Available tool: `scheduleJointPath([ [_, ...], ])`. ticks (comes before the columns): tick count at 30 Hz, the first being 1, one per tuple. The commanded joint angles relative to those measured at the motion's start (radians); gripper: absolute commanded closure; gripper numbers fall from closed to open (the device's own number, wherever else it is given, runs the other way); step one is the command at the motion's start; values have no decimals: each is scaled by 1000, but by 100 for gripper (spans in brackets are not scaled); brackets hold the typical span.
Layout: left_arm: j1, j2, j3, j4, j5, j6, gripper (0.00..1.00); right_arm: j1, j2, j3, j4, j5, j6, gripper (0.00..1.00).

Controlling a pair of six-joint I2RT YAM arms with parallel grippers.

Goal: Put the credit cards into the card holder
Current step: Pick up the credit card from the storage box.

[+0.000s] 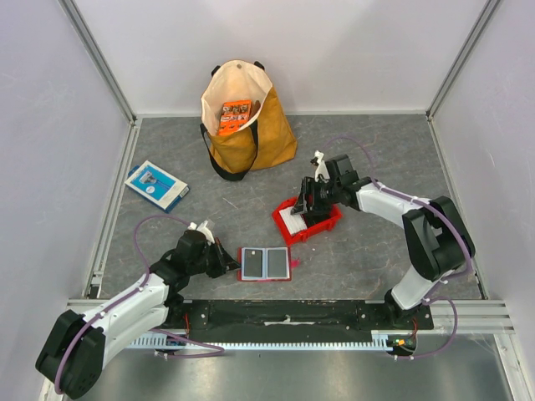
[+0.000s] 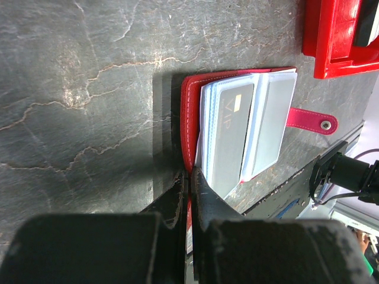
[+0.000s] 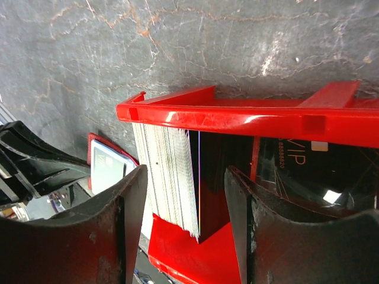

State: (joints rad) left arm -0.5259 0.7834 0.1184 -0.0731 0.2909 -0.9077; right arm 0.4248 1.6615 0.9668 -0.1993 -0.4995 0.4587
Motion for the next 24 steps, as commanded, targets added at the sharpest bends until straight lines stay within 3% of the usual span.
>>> scheduleJointPath([
  [1,0,-6,23,18,17,12,98,23,18,49,-23,36,-22,38],
  [8,-3,2,24,22,19,13,98,32,26,62,-35,-4,-29,40],
  [24,-2,2,18,27,22,13,98,32,4,72,-58,-22,-34,66],
])
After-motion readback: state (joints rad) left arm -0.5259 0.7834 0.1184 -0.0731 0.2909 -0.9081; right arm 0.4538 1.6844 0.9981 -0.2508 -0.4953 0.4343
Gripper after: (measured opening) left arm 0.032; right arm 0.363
